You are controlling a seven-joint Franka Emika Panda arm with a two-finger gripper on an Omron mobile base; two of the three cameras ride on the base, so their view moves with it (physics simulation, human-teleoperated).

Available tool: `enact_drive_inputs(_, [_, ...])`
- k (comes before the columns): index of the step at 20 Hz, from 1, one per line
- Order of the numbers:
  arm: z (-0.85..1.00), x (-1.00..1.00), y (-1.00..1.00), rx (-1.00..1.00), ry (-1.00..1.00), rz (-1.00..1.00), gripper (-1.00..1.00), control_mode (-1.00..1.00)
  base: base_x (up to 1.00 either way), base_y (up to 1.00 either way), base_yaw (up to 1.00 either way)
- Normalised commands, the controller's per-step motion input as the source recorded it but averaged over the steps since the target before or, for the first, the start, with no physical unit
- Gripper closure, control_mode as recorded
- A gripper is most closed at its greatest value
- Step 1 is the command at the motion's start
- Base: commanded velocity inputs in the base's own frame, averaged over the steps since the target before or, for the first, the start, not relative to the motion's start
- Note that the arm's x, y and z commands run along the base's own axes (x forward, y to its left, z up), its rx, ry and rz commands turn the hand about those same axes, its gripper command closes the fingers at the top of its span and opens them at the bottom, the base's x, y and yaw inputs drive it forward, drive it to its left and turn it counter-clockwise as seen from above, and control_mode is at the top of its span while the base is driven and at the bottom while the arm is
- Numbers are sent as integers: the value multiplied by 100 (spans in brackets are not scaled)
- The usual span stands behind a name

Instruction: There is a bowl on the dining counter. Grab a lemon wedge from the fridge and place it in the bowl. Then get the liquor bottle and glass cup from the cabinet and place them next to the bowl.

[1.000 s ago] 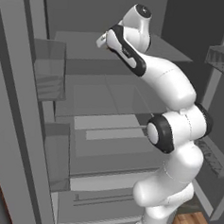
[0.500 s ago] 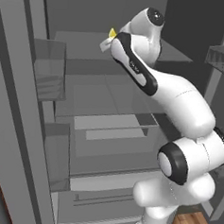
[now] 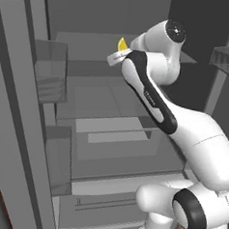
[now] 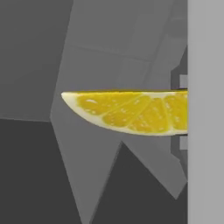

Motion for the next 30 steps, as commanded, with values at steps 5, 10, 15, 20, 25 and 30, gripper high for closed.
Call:
enact_drive_inputs(5, [13, -100, -5, 0, 26, -9, 100, -100, 0, 0, 0])
enact_drive_inputs(10, [-3, -76, -25, -5, 39, -17, 100, -100, 0, 0, 0])
enact_drive_inputs(15, [-27, -34, -40, -7, 41, -21, 100, -100, 0, 0, 0])
enact_drive_inputs(20, [-16, -14, -17, -2, 15, -9, 100, 100, -18, 0, -4])
enact_drive_inputs(25, [0, 0, 0, 0, 0, 0, 100, 100, -92, 2, -7])
enact_drive_inputs(30, [0, 0, 0, 0, 0, 0, 100, 100, -100, 18, -4])
